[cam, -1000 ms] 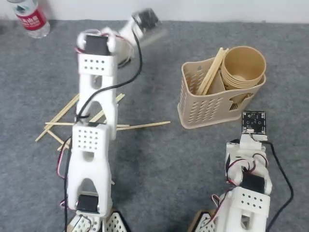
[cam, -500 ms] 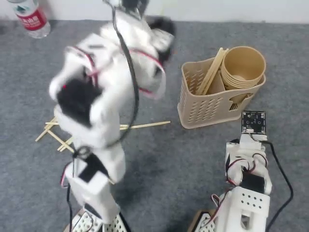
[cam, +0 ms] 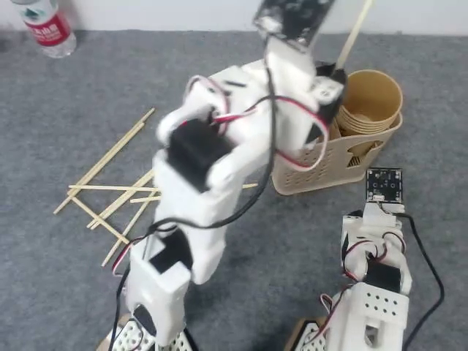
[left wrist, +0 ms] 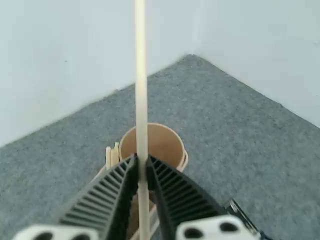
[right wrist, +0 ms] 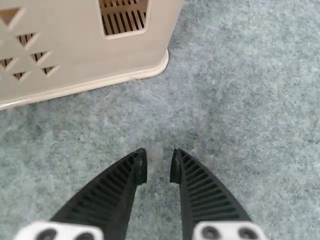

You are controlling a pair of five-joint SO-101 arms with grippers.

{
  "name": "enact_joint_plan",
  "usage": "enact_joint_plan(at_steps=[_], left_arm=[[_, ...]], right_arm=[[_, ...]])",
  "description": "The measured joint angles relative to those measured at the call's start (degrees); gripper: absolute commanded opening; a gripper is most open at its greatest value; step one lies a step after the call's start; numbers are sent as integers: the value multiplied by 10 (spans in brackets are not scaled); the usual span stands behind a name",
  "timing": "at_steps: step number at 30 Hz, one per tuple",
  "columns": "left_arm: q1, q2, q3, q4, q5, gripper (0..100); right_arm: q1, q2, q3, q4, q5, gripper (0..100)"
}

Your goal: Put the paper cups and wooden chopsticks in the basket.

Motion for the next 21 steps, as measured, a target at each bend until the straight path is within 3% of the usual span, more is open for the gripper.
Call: enact_joint_plan(at_steps=[11,13,17,21], left_arm=[[-17,136,1,-99,0,11],[-23,155,1,-103,0,20],[-26,174,-14,-85,-4,127],[-25,193,-70,-46,-7,139]], right_arm=[[0,0,0,0,0,97],[0,0,0,0,0,97],[0,0,0,0,0,97],[0,0,0,0,0,97]])
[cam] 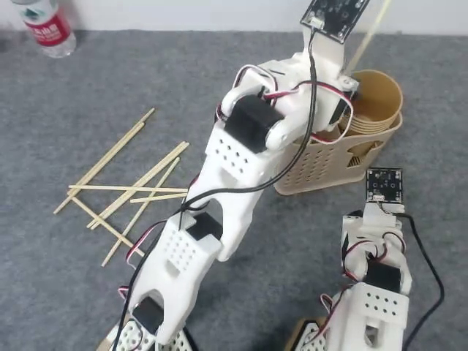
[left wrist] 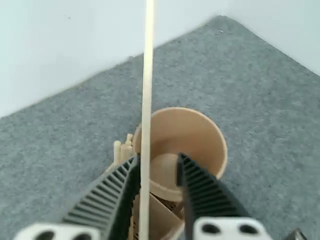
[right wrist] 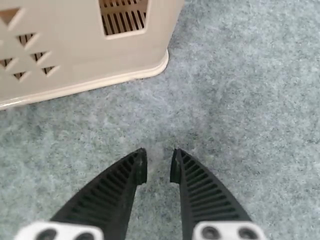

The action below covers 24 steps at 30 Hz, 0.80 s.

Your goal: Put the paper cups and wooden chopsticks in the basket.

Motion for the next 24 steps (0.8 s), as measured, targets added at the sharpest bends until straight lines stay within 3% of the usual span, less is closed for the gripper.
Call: enact_joint_plan(at_steps=[9,15,24], left_arm=[[-13,11,-38,39,-3,137],[-33,11,-38,40,-45,138],[-259,-34,-6,83,-115,181]], right_arm=[[0,0,0,0,0,97],[0,0,0,0,0,97],[0,0,0,0,0,97]])
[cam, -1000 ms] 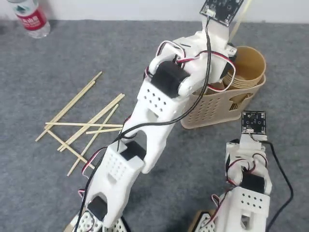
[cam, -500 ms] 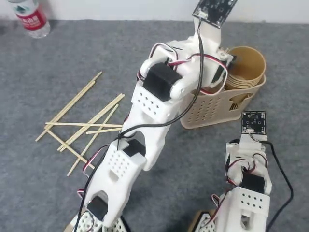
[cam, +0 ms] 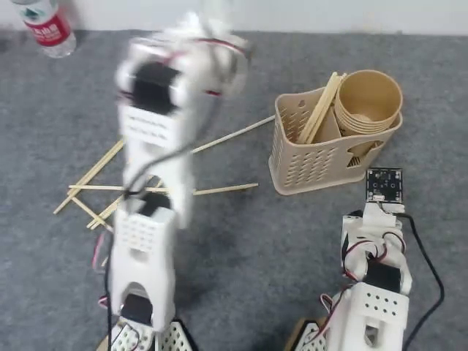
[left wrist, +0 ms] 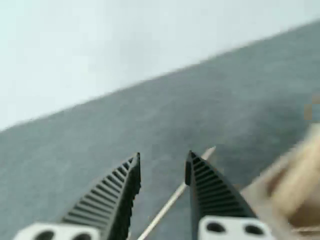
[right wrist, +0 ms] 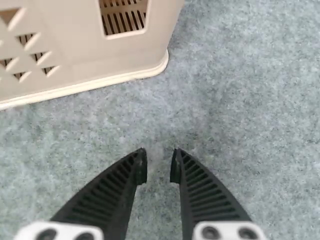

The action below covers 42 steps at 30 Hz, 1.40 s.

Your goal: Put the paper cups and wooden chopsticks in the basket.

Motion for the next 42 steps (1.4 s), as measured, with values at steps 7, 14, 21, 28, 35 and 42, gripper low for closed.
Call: enact_joint_plan(at_steps=[7,14,21,28,35,42], left_arm=[[-135,-18,228,1,-128,192],[-251,-18,337,2,-211,192],[-340,-164,396,2,-280,192],[-295,-461,713,1,-283,192],[-284,-575,1055,-235,-287,192],[-155,-570,1182,-454,-287,192]], right_arm=[[0,0,0,0,0,97],[0,0,0,0,0,97],[0,0,0,0,0,97],[0,0,0,0,0,97],[1,0,0,0,0,97],[1,0,0,0,0,97]])
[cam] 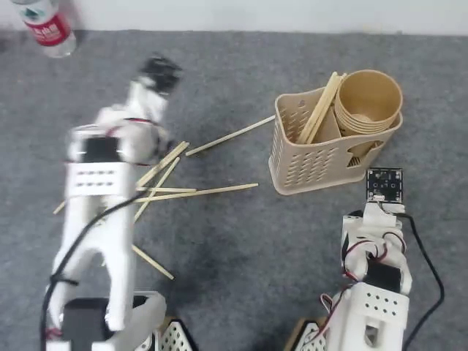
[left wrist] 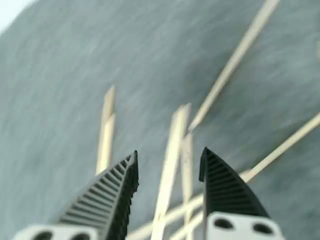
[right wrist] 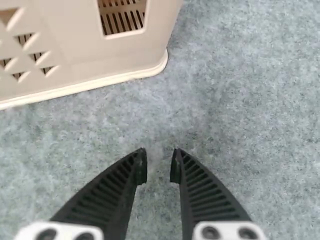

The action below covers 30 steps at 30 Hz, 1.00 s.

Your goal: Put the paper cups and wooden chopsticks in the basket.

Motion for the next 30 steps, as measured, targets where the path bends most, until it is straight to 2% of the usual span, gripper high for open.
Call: enact_joint_plan(at_steps=[4,11,17,30], left_arm=[[76,62,2,-47,0,192],[106,287,-114,-41,-33,192],[115,491,-314,47,-47,192],[114,832,-858,318,-109,171]], right_arm=[[-2,0,0,0,0,97],[-1,0,0,0,0,97],[0,0,0,0,0,97],[-2,0,0,0,0,97]])
